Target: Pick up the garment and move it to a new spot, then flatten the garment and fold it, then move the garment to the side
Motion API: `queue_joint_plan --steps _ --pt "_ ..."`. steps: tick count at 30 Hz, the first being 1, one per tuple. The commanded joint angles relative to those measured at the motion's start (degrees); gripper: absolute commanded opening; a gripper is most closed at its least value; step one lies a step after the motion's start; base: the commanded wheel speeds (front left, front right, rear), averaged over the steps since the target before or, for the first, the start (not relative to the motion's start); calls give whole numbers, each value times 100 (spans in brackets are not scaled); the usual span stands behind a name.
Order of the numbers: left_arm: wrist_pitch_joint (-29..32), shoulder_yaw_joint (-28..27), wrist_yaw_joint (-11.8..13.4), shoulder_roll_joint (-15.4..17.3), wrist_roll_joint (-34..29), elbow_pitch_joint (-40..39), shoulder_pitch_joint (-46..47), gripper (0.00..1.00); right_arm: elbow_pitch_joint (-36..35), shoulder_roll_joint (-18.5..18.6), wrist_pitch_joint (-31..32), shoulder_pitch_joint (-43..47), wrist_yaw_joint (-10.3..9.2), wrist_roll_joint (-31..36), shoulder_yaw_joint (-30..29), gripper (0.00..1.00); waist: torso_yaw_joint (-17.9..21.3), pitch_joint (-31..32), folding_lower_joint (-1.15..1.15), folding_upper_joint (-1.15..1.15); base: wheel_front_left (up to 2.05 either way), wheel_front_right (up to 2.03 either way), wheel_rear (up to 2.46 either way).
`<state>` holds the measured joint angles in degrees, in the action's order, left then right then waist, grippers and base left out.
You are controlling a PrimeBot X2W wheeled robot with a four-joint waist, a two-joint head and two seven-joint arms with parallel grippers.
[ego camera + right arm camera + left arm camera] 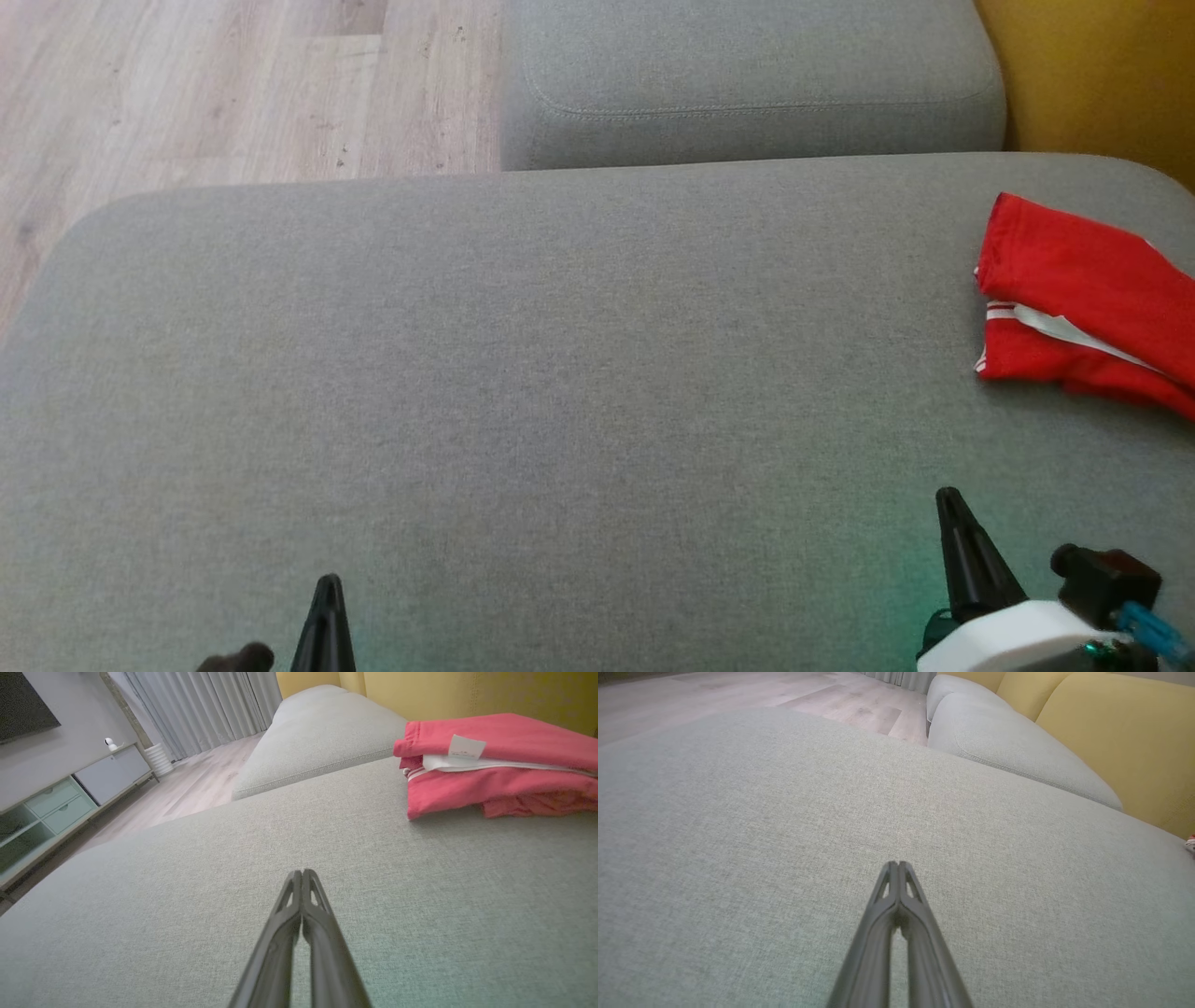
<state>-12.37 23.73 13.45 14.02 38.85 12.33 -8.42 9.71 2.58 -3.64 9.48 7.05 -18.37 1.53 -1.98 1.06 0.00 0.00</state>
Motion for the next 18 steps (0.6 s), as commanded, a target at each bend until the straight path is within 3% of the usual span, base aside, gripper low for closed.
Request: queue_joint_plan --steps 1,18 --pt "33 -182 -72 16 116 -132 256 0 -161 59 5 -270 8 -188 -18 0 3 -1 0 0 0 0 0" --pt "293 -588 -386 -134 945 -68 447 0 -73 109 100 -466 14 -1357 -64 0 32 -20 0 0 0 0 0"
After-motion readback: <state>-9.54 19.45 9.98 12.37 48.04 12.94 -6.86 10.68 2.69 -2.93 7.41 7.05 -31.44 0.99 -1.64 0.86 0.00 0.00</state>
